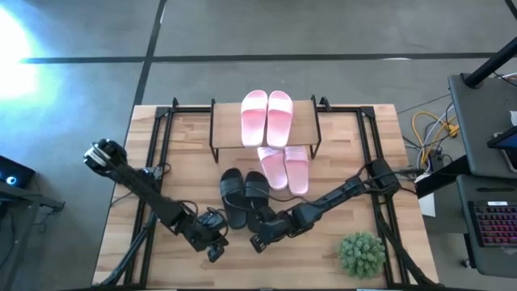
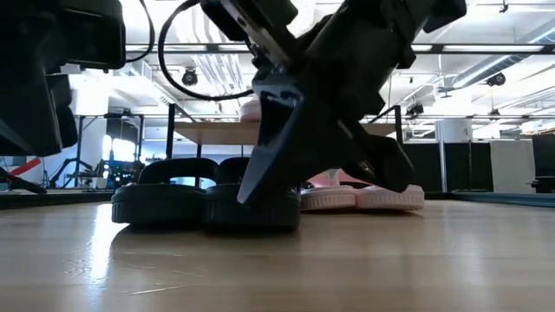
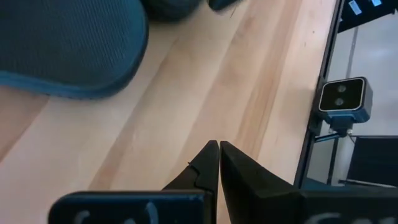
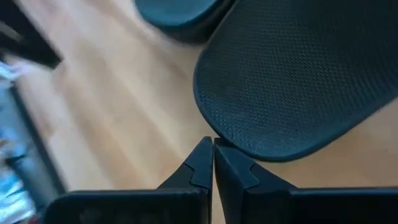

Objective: Pick and place slides into the shelf
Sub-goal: Move the black slides to the center of the table

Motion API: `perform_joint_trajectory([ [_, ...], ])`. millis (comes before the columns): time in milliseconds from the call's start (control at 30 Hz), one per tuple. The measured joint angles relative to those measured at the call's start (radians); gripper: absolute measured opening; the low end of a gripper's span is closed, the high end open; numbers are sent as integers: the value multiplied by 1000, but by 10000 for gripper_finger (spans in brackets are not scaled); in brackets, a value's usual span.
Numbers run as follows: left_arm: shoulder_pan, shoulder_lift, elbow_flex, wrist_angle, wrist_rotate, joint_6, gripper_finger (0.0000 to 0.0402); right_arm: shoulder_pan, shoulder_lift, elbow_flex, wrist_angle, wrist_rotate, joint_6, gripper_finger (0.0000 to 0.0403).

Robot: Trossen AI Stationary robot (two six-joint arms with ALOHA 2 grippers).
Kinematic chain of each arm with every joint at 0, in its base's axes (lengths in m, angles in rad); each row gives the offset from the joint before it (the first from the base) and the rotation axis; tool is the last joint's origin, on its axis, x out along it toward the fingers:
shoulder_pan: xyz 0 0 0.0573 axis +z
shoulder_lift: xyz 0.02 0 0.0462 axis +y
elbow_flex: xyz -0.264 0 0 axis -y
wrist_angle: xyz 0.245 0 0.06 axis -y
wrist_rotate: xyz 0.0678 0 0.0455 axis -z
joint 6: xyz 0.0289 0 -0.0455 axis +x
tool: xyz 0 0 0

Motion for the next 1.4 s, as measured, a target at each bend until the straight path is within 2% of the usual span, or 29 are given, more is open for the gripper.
perform_joint_trajectory([
  [200,-10,5,2,-4,1,-15,0,-32,-2,0,-97,61,-19,9],
  [433,-7,12,-6,-19,-21,-47,0,-63,-8,4,-119,63,-99,8],
  [633,-4,6,-29,-334,-157,-333,0,-60,-10,59,-119,32,-185,8],
  [733,30,-23,-64,-372,-181,-370,0,-57,-11,84,-123,29,-201,8],
  [1100,263,-60,-185,-151,-148,-112,0,-52,-11,90,-126,10,-192,8],
  [1400,409,-61,-179,-161,-127,96,0,-31,-11,94,-110,10,-146,8],
])
